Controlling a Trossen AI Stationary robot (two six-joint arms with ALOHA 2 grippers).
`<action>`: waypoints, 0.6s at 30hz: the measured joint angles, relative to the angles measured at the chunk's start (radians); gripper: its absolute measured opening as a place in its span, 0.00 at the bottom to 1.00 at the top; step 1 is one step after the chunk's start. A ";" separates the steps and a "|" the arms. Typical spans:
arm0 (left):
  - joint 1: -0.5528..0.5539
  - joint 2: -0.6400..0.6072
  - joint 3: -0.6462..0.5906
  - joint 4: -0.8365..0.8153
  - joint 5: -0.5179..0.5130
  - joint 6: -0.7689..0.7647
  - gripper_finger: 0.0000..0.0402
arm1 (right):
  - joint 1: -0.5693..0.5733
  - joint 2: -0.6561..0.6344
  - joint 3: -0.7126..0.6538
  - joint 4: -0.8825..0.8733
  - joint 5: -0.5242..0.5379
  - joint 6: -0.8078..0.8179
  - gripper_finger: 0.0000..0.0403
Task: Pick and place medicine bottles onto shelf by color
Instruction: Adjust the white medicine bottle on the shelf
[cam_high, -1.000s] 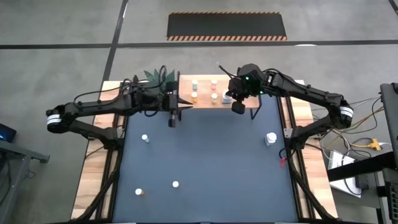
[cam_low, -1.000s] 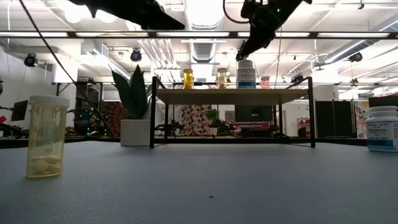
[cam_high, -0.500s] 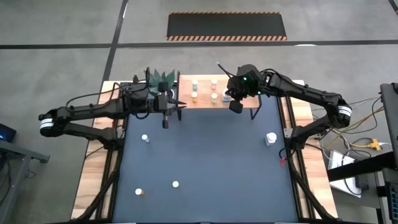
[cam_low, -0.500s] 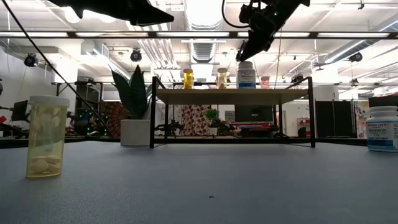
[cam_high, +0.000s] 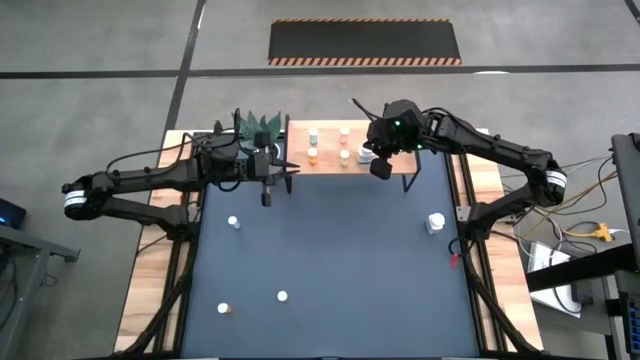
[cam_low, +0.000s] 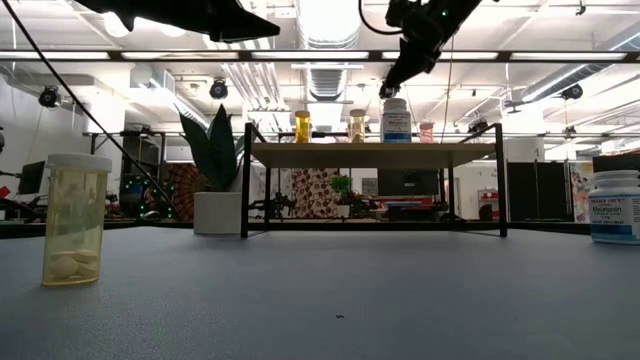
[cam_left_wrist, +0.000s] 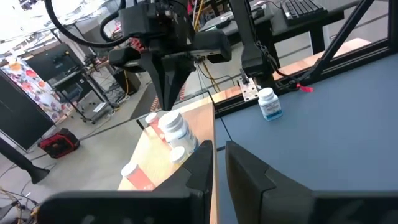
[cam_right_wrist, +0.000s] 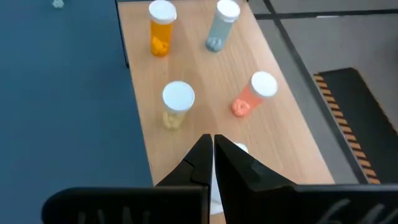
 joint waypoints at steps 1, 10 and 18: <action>0.000 0.000 0.000 0.000 0.000 0.000 0.07 | 0.000 0.001 -0.001 0.001 0.008 0.000 0.02; 0.000 0.000 0.000 0.000 -0.002 0.001 0.07 | 0.000 0.028 -0.008 -0.055 0.072 0.018 0.02; 0.000 0.001 -0.001 0.000 -0.002 0.001 0.07 | 0.000 0.019 -0.007 -0.084 0.074 0.052 0.02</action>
